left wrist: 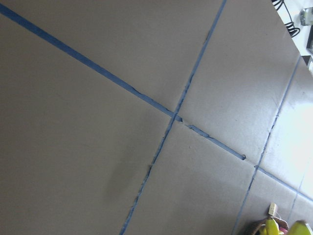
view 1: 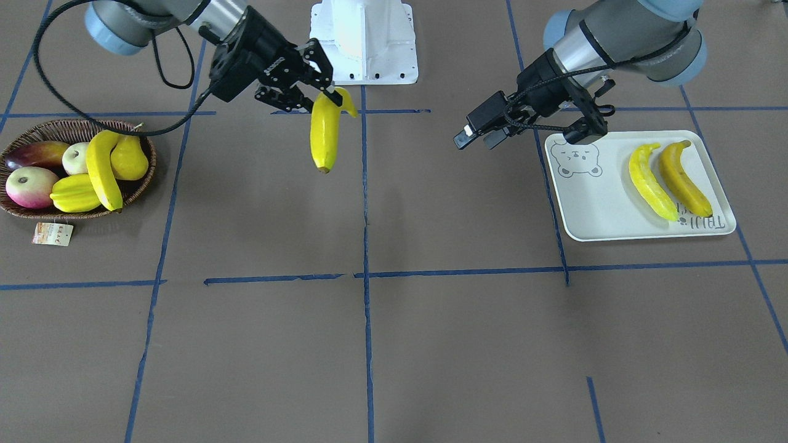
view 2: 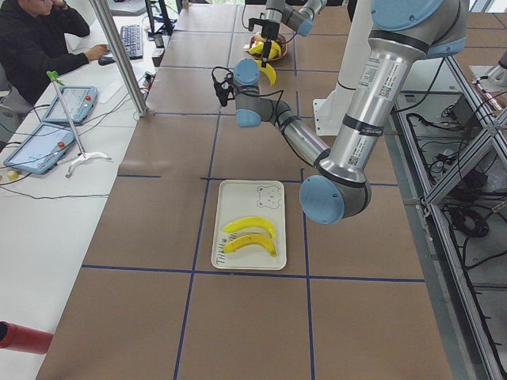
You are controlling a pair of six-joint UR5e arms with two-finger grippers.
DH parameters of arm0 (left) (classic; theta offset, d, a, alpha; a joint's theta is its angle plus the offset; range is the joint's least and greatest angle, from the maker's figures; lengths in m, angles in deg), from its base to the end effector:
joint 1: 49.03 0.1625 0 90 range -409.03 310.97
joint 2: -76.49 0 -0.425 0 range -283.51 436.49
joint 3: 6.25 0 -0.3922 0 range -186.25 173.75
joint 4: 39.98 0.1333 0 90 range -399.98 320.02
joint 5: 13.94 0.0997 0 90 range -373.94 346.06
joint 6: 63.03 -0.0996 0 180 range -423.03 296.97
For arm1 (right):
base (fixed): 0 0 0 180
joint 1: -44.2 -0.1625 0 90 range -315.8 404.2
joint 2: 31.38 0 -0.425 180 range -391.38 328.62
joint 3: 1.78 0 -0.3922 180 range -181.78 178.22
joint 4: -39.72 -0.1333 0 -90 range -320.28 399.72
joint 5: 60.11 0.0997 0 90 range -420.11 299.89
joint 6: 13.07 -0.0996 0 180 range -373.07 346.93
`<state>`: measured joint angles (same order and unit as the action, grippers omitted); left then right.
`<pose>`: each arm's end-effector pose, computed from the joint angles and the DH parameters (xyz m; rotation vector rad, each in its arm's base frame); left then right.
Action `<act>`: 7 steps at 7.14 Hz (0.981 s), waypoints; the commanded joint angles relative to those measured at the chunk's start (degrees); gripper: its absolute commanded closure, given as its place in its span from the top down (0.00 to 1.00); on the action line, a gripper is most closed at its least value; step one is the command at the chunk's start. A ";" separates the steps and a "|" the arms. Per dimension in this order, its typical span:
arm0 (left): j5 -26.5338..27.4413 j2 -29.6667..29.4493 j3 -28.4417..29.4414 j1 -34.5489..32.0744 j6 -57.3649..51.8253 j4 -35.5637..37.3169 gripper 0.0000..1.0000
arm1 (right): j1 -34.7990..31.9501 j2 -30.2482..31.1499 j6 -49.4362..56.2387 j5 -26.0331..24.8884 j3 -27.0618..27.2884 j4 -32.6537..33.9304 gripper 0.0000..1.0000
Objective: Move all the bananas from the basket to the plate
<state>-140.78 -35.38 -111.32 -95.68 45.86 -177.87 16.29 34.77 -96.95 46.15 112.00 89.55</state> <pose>0.3310 -0.4578 0.2291 -0.1622 1.5060 -0.4446 -0.4239 -0.3438 0.1655 0.2287 -1.5174 0.0852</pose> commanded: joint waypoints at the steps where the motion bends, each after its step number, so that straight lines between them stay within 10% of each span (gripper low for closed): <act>1: 0.28 -3.86 0.66 2.06 4.03 -1.86 0.99 | 4.87 -2.51 -0.67 -4.40 -0.13 -0.79 0.00; 7: 5.73 -7.74 0.75 12.09 3.52 -1.77 0.99 | 5.67 -3.40 -0.84 -4.31 -0.22 -0.96 0.00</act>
<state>-135.31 -42.98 -110.58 -84.62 49.52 -179.64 21.93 31.47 -97.72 41.84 111.77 88.64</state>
